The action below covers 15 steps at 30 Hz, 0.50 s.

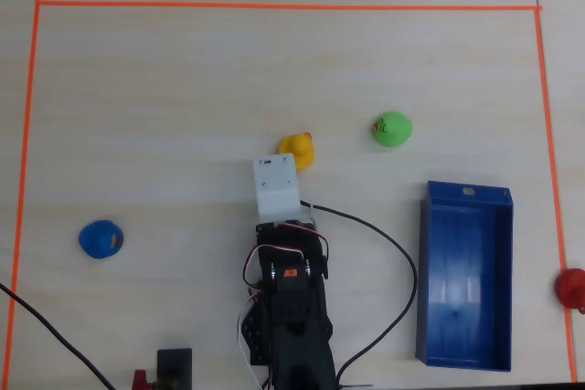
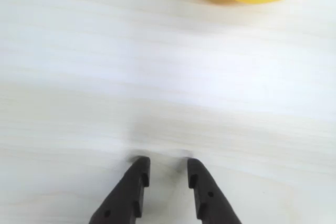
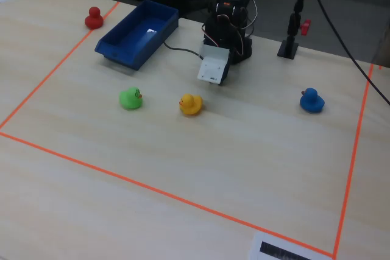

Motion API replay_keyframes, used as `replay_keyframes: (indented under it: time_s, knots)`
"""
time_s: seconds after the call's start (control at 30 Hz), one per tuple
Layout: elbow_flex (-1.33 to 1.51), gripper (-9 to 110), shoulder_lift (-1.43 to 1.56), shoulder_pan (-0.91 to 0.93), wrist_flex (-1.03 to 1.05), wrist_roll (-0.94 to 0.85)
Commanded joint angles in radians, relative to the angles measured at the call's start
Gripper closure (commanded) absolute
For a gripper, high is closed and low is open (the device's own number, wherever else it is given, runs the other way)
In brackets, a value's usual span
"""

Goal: Grasp green duck and put it into box.

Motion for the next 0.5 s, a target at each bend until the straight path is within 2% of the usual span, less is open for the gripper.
replay_keyframes:
  time_s: [0.0,0.47]
  knots:
    - [-0.002,94,-0.006,0.003,0.021,0.002]
    - [-0.002,94,-0.006,0.003,0.021,-0.002]
